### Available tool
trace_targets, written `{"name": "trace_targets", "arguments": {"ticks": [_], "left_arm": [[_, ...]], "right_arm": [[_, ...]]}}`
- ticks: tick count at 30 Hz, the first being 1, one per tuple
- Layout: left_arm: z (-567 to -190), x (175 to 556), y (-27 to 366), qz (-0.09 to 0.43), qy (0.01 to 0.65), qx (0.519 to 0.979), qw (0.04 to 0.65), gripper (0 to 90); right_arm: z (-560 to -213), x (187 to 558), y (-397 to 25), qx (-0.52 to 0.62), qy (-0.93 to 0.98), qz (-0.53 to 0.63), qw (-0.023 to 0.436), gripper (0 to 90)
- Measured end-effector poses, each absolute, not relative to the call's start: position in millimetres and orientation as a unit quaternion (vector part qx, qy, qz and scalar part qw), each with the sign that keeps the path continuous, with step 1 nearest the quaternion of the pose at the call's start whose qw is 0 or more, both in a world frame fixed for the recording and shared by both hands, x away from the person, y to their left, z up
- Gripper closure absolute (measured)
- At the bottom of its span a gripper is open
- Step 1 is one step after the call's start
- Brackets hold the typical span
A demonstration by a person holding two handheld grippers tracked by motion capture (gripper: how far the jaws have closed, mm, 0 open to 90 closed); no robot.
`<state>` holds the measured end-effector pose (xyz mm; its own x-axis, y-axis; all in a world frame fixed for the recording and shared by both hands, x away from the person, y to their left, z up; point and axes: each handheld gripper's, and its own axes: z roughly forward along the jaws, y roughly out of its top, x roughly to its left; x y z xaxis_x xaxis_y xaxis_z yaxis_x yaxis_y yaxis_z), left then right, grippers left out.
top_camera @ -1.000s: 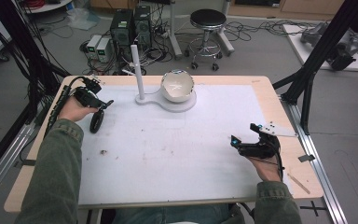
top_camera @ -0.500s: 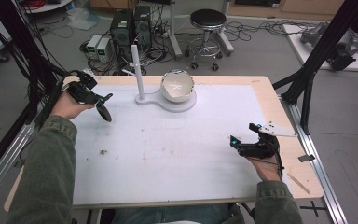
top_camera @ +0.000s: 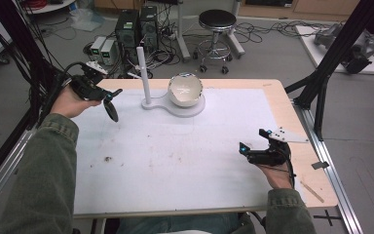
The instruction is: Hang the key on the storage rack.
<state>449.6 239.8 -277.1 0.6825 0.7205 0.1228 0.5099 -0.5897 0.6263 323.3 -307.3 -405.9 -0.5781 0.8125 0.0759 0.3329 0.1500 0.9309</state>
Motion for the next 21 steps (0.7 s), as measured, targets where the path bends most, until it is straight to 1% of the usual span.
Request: {"name": "trace_targets", "arguments": {"ticks": [7,12,21], "left_arm": [[-265,447,229,0.189,0.336,0.878,0.285,88.1],[-257,446,223,0.202,0.322,0.881,0.283,88.1],[-247,445,216,0.216,0.316,0.876,0.292,88.2]], "right_arm": [[-405,323,-308,0.393,0.721,0.519,0.236,0.7],[-406,322,-307,0.393,0.724,0.517,0.235,0.7],[-406,322,-307,0.395,0.724,0.515,0.233,0.7]]}}
